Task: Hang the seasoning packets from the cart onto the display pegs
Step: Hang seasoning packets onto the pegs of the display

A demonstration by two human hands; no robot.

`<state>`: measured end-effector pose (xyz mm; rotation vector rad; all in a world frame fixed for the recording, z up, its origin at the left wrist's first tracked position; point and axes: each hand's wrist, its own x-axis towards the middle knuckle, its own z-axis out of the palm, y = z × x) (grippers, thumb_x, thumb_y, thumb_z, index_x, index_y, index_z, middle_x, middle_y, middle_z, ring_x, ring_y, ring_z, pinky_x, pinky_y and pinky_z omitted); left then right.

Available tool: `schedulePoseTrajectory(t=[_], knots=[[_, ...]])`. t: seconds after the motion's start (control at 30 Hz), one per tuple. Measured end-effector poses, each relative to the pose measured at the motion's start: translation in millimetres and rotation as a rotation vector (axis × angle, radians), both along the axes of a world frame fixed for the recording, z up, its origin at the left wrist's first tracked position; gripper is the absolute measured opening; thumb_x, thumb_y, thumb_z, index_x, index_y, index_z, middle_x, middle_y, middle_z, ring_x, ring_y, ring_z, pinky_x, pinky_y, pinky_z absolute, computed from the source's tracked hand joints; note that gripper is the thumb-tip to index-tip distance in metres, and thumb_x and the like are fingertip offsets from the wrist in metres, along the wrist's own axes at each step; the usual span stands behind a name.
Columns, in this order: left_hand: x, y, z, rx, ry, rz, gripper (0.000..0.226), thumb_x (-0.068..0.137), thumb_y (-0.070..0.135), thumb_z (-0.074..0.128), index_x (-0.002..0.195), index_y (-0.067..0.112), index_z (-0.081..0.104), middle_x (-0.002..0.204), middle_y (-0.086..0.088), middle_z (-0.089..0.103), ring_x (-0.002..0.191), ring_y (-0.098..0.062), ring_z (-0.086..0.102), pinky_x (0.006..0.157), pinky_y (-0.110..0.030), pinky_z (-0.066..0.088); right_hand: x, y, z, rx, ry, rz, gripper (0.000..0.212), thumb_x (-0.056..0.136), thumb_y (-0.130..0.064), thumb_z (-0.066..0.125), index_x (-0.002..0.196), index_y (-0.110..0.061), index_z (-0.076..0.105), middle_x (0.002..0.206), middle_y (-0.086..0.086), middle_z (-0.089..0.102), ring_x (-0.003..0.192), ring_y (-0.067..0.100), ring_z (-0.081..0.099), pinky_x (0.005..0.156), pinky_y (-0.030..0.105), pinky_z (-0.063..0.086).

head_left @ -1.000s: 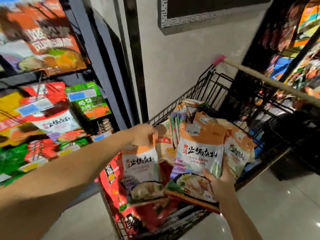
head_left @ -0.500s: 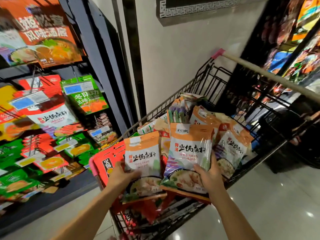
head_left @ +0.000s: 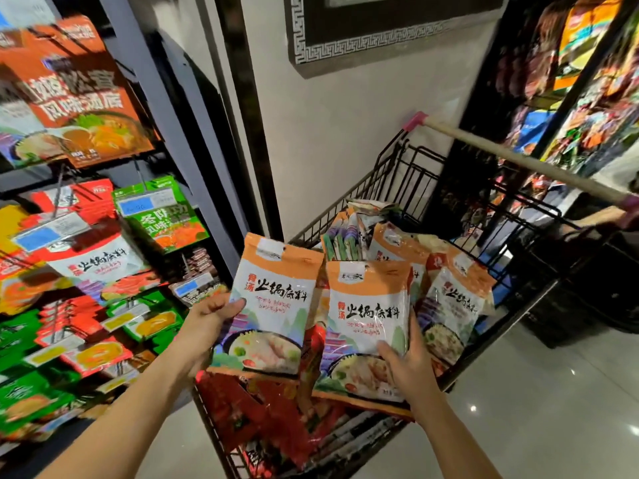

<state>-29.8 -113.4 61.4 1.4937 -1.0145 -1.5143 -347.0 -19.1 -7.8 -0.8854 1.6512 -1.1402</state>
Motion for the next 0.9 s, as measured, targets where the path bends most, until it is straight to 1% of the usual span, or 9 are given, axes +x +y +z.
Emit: schedulePoseTrajectory(t=[0.13,0.27,0.33,0.43,0.53,0.6,0.7,0.83,0.9], knots=[[-18,-10,17,0.078,0.171,-0.063,0.026,0.099,0.014,0.060,0.113,-0.004,0.072,0.114,-0.024,0.073,0.100,-0.036,0.074,0.090,-0.046,0.058,0,0,-1,0.010,-0.018,-0.016,0.083,0.096,-0.010,0.069,0.162,-0.030,0.023,0.132,-0.005,0.063,0.116,0.013,0.066,0.090,0.028,0.058],[-72,6,-13,0.225,0.108,-0.017,0.024,0.093,0.013,0.069,0.110,-0.004,0.067,0.095,-0.012,0.077,0.077,-0.024,0.074,0.067,-0.034,0.059,0,0,3,0.023,-0.062,-0.023,0.073,0.100,-0.010,0.064,0.157,-0.034,0.026,0.119,-0.015,0.062,0.085,-0.007,0.062,0.066,0.009,0.052],[-101,20,-32,0.283,0.107,0.024,0.008,0.096,0.007,0.066,0.103,0.007,0.065,0.099,-0.013,0.072,0.078,-0.025,0.068,0.061,-0.031,0.055,2,0,5,0.017,-0.072,-0.028,0.065,0.104,-0.016,0.059,0.158,-0.034,0.028,0.132,-0.004,0.064,0.089,0.004,0.067,0.076,0.020,0.054],[-129,28,-46,0.285,0.078,0.004,0.018,0.100,0.005,0.061,0.116,-0.003,0.062,0.098,-0.007,0.069,0.080,-0.020,0.066,0.058,-0.027,0.050,0,0,9,-0.002,-0.072,-0.032,0.060,0.106,-0.040,0.048,0.161,-0.034,0.025,0.151,-0.011,0.043,0.139,0.013,0.044,0.109,0.028,0.035],[-143,26,-41,0.194,-0.010,-0.132,0.023,0.105,0.007,0.053,0.126,0.015,0.056,0.103,0.007,0.065,0.092,-0.012,0.064,0.072,-0.023,0.052,-1,-1,10,0.015,-0.218,0.027,0.072,0.093,-0.070,0.050,0.157,-0.047,0.026,0.153,-0.018,0.042,0.140,0.007,0.044,0.116,0.033,0.038],[-151,25,-40,0.143,-0.062,-0.214,0.024,0.106,0.007,0.050,0.126,0.019,0.054,0.118,0.001,0.067,0.107,-0.018,0.064,0.089,-0.033,0.054,0,-1,12,-0.008,-0.268,0.070,0.069,0.092,-0.047,0.069,0.151,-0.043,0.035,0.139,-0.019,0.058,0.120,-0.003,0.062,0.094,0.020,0.053],[-161,29,-44,0.061,-0.141,-0.235,0.027,0.104,0.006,0.053,0.128,0.019,0.055,0.122,-0.009,0.069,0.108,-0.026,0.066,0.100,-0.043,0.053,-5,-2,3,0.045,-0.255,0.037,0.071,0.087,-0.010,0.080,0.146,-0.027,0.045,0.120,-0.008,0.073,0.100,0.008,0.074,0.076,0.022,0.060],[-170,21,-43,0.029,-0.191,-0.286,0.029,0.100,0.014,0.063,0.126,0.022,0.052,0.117,-0.009,0.067,0.105,-0.027,0.066,0.100,-0.047,0.052,-17,5,8,0.102,-0.282,-0.086,0.055,0.085,-0.022,0.084,0.134,-0.022,0.058,0.107,-0.002,0.078,0.097,0.022,0.076,0.090,0.046,0.061],[-176,9,-36,0.001,-0.202,-0.364,0.032,0.096,0.018,0.069,0.121,0.023,0.049,0.113,-0.006,0.065,0.100,-0.020,0.066,0.089,-0.033,0.052,-27,8,12,0.112,-0.303,-0.143,0.042,0.086,-0.023,0.082,0.122,-0.017,0.061,0.097,0.003,0.078,0.083,0.021,0.078,0.078,0.043,0.062]])
